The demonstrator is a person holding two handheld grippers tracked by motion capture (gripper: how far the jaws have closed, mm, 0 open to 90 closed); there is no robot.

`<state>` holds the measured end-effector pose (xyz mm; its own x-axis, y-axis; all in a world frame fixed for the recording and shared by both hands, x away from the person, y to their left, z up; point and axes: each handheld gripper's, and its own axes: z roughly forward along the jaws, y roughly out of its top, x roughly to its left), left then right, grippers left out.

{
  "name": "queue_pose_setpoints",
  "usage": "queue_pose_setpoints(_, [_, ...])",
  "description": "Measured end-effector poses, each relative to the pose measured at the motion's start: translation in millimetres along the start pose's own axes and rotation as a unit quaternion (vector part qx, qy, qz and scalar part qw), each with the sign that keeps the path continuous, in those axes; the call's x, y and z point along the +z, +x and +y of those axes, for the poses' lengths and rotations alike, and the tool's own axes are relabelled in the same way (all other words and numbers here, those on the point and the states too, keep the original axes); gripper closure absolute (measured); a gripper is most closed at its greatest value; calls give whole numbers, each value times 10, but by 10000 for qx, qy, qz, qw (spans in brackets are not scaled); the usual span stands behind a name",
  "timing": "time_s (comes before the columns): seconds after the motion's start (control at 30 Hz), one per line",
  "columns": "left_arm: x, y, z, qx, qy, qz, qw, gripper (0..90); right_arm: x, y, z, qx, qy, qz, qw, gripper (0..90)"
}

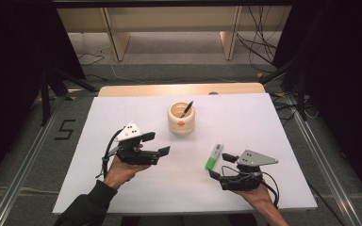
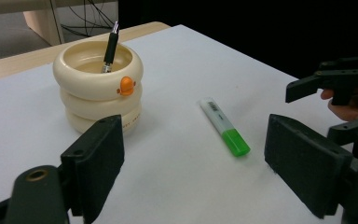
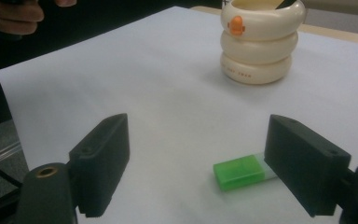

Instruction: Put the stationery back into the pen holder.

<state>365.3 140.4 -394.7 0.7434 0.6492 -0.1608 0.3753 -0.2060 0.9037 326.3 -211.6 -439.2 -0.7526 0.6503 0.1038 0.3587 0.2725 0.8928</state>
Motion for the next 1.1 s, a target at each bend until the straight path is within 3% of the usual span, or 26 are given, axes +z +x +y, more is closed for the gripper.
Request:
queue_pose_setpoints(0.27, [-48,-1,-97,52,-110,83,9999,193,106,-54,33,44,276,-23,9996,353])
queue_pose_setpoints(0.8, [-148,-4,-215,127,-223,256,9993,194,495,-123,99,-64,817,-102,9966,735])
queue_pose_setpoints(1.1, [-160,-5,-243,219,-230,336,9989,195,719,-142,71,27,1351,-155,9907,884])
